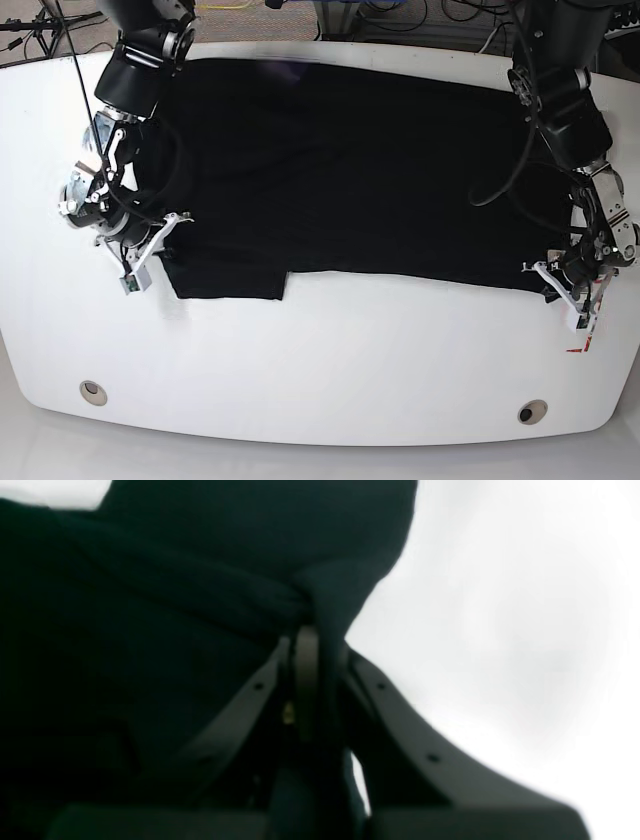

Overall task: Fold the T-shirt properly
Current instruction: 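Fold the hem up over the shirt toward the collar with both grippers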

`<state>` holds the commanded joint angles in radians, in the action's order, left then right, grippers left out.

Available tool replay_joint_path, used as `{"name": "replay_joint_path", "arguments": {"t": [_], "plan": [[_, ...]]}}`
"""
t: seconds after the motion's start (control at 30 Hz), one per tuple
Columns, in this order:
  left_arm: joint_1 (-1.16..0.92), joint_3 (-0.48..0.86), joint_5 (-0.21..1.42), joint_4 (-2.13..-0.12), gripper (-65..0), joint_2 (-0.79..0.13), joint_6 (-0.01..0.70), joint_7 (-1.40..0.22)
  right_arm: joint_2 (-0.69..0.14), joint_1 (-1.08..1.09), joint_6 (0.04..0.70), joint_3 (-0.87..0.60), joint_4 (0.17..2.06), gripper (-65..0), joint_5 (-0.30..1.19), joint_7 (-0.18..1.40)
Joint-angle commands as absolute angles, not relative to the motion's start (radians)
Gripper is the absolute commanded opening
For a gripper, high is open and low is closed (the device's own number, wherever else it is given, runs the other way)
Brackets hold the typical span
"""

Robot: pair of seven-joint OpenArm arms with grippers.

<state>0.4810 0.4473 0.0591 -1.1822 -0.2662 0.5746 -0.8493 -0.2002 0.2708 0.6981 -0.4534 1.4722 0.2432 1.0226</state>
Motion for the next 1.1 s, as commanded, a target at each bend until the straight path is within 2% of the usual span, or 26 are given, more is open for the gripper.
{"name": "replay_joint_path", "arguments": {"t": [0.33, 0.6, 0.77, 1.1], "plan": [[0.348, 0.449, 0.059, -1.412, -62.6, -0.265, 0.578, -0.898, -0.191, 0.249, 0.698, -0.456, 1.704, -65.0, 0.251, 1.194], [0.225, 0.449, 0.059, -1.58, -62.6, -0.265, 0.584, -0.964, -0.179, 0.125, 0.698, -0.456, 1.885, -65.0, 0.251, 1.234], [0.153, 0.45, 0.058, -1.656, -62.6, -0.266, 0.696, -1.03, -0.168, 0.022, 0.698, -0.456, 1.979, -65.0, 0.252, 1.237], [-0.001, 0.45, 0.056, -1.779, -62.6, -0.285, 0.698, -1.119, -0.148, -0.125, 0.698, -0.461, 2.003, -65.0, 0.252, 1.236]]}}
